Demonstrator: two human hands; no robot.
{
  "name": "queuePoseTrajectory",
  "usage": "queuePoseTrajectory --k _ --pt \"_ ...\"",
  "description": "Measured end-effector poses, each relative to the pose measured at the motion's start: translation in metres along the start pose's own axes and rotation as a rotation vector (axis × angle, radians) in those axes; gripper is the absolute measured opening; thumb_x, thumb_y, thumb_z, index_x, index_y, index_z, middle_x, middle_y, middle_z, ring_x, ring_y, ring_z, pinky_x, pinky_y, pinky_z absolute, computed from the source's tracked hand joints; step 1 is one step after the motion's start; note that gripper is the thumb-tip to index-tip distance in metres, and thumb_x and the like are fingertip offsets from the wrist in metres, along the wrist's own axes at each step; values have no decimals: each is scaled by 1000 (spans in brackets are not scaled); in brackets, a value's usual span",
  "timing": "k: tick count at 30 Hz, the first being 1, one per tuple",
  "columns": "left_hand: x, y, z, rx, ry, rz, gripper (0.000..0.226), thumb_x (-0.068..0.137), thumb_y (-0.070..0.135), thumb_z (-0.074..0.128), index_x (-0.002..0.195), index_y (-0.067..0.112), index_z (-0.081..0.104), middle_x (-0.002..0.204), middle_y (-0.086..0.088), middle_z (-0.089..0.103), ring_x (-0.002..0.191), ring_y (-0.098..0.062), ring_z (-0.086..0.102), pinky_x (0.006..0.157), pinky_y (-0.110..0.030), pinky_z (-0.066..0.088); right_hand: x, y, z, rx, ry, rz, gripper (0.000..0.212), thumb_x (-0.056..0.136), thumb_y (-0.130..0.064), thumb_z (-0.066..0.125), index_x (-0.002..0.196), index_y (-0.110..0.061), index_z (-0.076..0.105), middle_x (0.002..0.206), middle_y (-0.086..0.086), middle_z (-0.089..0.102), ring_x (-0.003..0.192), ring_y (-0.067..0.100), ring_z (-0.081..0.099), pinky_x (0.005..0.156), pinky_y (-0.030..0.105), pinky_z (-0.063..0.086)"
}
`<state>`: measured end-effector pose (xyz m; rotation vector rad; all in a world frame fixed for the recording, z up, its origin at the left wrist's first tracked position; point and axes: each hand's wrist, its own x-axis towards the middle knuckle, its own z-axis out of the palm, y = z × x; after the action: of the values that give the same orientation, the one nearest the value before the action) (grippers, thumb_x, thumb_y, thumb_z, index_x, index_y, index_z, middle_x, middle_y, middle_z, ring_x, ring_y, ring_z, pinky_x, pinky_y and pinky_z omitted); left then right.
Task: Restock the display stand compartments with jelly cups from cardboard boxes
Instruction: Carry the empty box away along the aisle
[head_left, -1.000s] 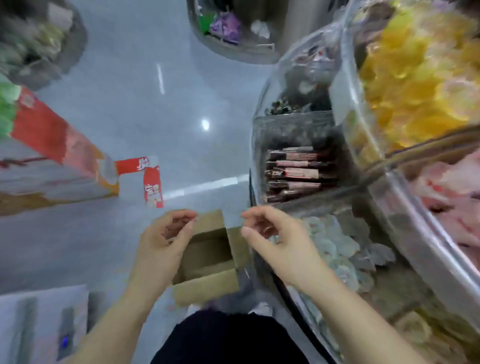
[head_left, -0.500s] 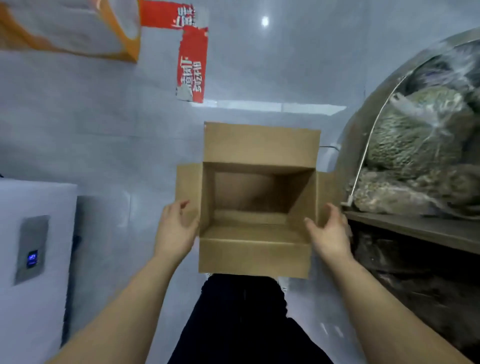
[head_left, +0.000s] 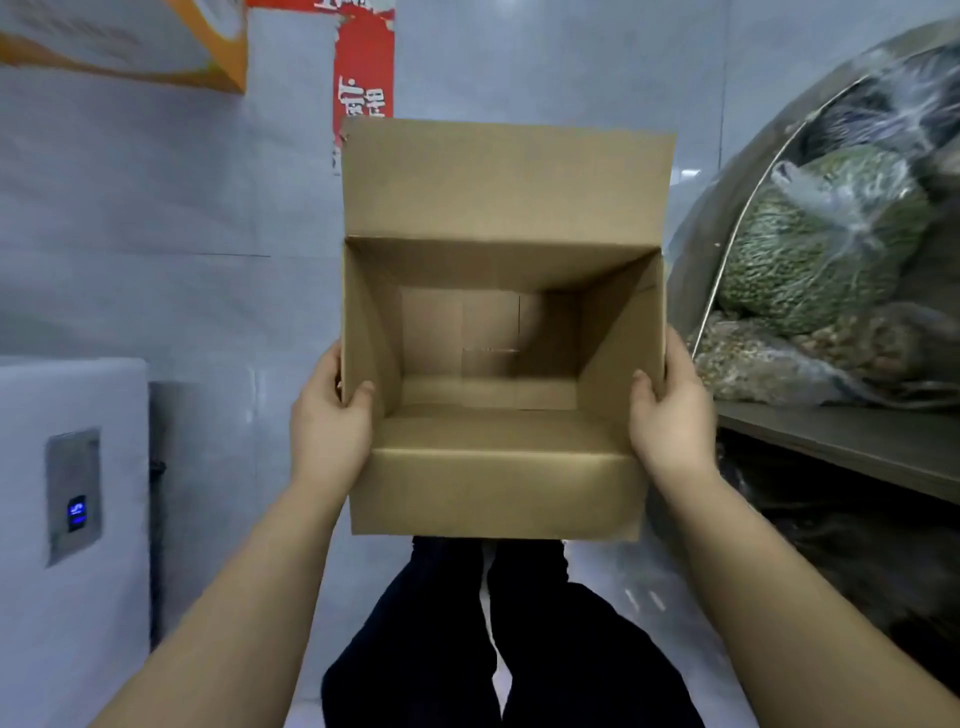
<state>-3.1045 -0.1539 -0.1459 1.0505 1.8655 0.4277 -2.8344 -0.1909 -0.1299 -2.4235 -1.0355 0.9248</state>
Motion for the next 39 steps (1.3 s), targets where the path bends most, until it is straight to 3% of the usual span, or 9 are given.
queuePoseTrajectory --k 5,11,15,19,24,29,34,37,39 --pt "-47 121 -108 -229 56 -24 38 89 5 49 123 21 57 108 5 66 103 -17 62 90 -32 48 -54 -132 -105 71 19 -45 52 90 -12 48 136 -36 41 117 5 66 105 31 60 89 42 48" --pt "-86 270 -201 -285 93 117 30 85 3 51 83 31 62 81 16 66 79 -9 61 83 -38 49 -82 -257 -223 167 59 -118 48 90 -16 47 136 -30 41 105 5 67 93 26 62 89 42 48" --pt "-83 350 -222 -317 62 203 33 83 -2 49 92 25 65 88 7 69 87 -14 63 86 -36 48 -71 -300 -272 304 107 -98 49 87 -12 48 130 -34 44 97 -8 64 82 18 63 84 45 52" --pt "-55 422 -211 -346 76 261 43 82 -6 49 109 26 58 105 -1 67 99 -18 63 95 -40 47 -33 -327 -310 377 68 -134 64 79 -2 41 127 -45 45 92 -27 65 77 10 63 75 33 53" --pt "-16 539 -185 -387 32 305 53 80 -10 47 110 33 54 91 24 66 81 8 64 73 -16 50 51 -362 -371 453 88 -156 69 78 1 38 129 -45 43 102 -15 67 80 27 64 75 42 53" --pt "28 659 -152 -346 -129 404 59 77 -8 45 117 33 58 112 10 67 106 -9 62 92 -31 47 141 -398 -441 499 199 -149 57 75 6 39 122 -23 53 99 -4 66 75 21 58 67 29 44" --pt "88 759 -89 -327 -237 457 59 77 -5 45 107 43 62 107 20 68 102 -1 63 86 -23 47 217 -410 -485 556 317 -26 68 74 0 35 121 -47 48 83 -15 62 50 11 41 50 20 37" --pt "132 820 -41 -271 -339 484 57 78 -5 44 117 34 60 109 17 68 104 -3 63 91 -27 47 273 -414 -506 585 395 92 71 76 0 36 126 -49 45 90 -21 64 48 7 42 43 11 35" --pt "161 863 -8 -236 -406 500 57 79 -5 43 115 35 60 108 18 68 103 -3 63 91 -27 47 311 -420 -523 600 434 146 70 78 0 36 127 -48 45 97 -23 65 57 15 51 50 18 42"
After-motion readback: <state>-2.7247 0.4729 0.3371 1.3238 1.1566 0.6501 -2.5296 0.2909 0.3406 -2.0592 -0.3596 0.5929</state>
